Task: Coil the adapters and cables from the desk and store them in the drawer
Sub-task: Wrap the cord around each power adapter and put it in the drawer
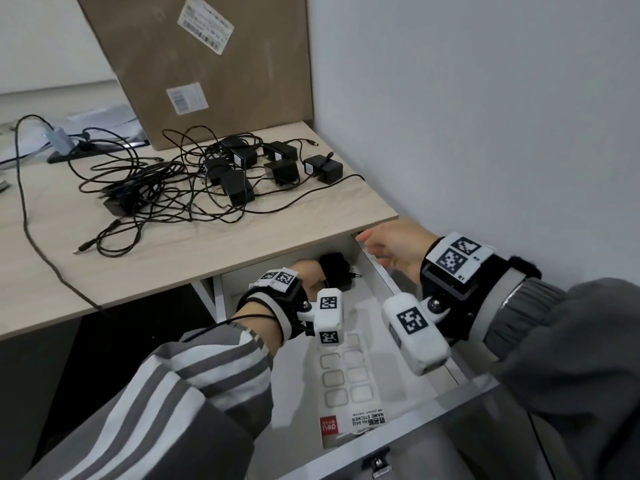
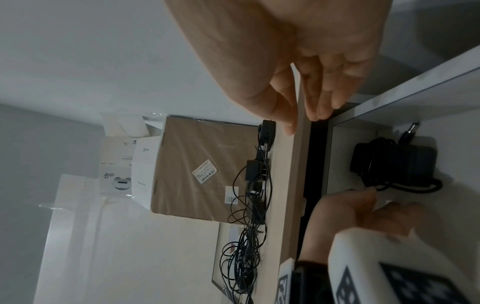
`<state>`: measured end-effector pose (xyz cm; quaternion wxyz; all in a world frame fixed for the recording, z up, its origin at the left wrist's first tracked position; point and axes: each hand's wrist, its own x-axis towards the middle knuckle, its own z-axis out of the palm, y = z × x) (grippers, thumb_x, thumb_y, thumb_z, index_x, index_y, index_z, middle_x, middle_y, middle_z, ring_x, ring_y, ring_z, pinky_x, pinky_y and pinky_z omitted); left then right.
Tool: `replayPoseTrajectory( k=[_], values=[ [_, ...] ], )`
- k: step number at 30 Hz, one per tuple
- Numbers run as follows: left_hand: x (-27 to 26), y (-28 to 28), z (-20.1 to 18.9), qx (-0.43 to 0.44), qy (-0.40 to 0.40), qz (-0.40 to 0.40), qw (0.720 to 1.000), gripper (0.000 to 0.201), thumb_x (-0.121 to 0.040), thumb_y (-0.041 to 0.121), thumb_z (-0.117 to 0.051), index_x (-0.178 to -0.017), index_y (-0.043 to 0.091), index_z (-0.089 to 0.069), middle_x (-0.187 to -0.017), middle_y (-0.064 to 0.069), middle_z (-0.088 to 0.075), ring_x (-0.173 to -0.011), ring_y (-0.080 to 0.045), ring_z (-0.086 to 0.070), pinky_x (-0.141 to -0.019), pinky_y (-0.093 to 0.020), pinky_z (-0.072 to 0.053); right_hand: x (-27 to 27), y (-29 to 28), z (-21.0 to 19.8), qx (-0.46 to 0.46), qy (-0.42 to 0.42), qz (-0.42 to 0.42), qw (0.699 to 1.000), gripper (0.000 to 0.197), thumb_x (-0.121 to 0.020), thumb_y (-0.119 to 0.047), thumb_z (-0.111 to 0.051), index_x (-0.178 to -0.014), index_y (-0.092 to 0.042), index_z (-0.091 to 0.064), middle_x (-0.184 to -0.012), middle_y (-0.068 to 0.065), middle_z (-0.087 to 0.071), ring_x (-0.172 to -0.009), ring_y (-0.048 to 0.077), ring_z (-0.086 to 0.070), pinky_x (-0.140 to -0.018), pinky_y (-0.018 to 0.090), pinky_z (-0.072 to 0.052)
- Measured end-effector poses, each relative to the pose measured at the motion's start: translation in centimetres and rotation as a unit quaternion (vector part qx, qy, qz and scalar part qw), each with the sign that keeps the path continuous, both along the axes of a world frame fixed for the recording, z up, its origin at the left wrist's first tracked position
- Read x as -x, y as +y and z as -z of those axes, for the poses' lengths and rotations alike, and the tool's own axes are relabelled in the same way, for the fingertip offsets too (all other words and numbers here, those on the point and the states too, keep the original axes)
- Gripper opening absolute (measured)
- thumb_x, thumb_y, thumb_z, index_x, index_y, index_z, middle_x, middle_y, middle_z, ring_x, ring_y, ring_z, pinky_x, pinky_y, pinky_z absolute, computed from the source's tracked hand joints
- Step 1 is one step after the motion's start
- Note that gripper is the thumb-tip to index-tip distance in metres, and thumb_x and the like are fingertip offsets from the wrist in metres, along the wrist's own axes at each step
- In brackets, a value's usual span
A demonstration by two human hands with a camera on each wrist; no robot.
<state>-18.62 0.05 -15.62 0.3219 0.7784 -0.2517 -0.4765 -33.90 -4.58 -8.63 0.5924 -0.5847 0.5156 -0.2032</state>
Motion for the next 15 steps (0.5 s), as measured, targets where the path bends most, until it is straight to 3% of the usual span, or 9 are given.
replayPoseTrajectory(
  k=[1,5,8,9,12,15],
  values=[
    [-0.2,0.2,0.3,0.001,-0.021,0.013,1.000,0.020,-0.099,0.005,-0.043,-0.100,-0.006,-0.060,-0.096,-0.013,-0.054,-0.079,-0.025,-0.050,-0.064,-0.027,-0.040,0.1,0.1,-0.1,0.001,0.006,-0.002,1.000,0.026,-0.091,-0.003,-0.049,-0.074,-0.015,-0.063,-0.083,0.001,-0.055,-0.073,0.009,-0.051,-0.062,0.018,-0.042],
    [-0.2,1.8,-0.1,0.020,0.047,-0.007,0.999,0.033,-0.094,0.000,-0.048,-0.127,-0.001,-0.051,-0.108,-0.012,-0.047,-0.092,-0.024,-0.048,-0.076,-0.029,-0.046,0.0,0.9,-0.7,0.023,0.023,-0.011,0.999,0.022,-0.090,-0.006,-0.053,-0.075,-0.017,-0.064,-0.082,0.001,-0.057,-0.076,0.011,-0.053,-0.061,0.020,-0.042],
    [-0.5,3.2,-1.5,0.038,0.072,-0.013,0.997,0.009,-0.097,0.005,-0.048,-0.101,0.004,-0.055,-0.106,-0.012,-0.052,-0.082,-0.022,-0.053,-0.069,-0.027,-0.047,-1.1,1.9,-1.0,0.044,0.033,-0.023,0.998,0.019,-0.089,-0.006,-0.056,-0.075,-0.016,-0.065,-0.074,-0.001,-0.057,-0.069,0.008,-0.052,-0.057,0.019,-0.040],
    [-0.6,3.6,-2.0,0.049,0.074,-0.015,0.996,0.009,-0.097,0.008,-0.048,-0.093,0.005,-0.056,-0.101,-0.011,-0.057,-0.080,-0.020,-0.055,-0.067,-0.026,-0.047,-1.7,2.2,-1.2,0.048,0.037,-0.025,0.998,0.016,-0.089,-0.006,-0.057,-0.078,-0.014,-0.066,-0.075,0.000,-0.058,-0.067,0.007,-0.052,-0.055,0.019,-0.039],
    [-1.3,4.7,-4.0,0.066,0.110,-0.018,0.992,0.017,-0.094,0.015,-0.056,-0.106,0.005,-0.062,-0.088,-0.006,-0.064,-0.072,-0.015,-0.060,-0.053,-0.022,-0.046,-3.3,2.9,-1.9,0.052,0.052,-0.030,0.997,0.017,-0.088,-0.008,-0.059,-0.101,-0.004,-0.068,-0.074,0.004,-0.057,-0.066,0.009,-0.051,-0.055,0.020,-0.039],
    [-2.4,5.6,-5.8,0.074,0.117,0.015,0.990,0.017,-0.094,0.014,-0.056,-0.107,0.009,-0.064,-0.084,-0.004,-0.065,-0.073,-0.014,-0.059,-0.055,-0.021,-0.043,-5.0,3.0,-2.5,0.050,0.058,-0.040,0.996,0.022,-0.089,-0.006,-0.057,-0.109,0.000,-0.066,-0.075,0.006,-0.057,-0.065,0.011,-0.049,-0.060,0.022,-0.038]
  ],
)
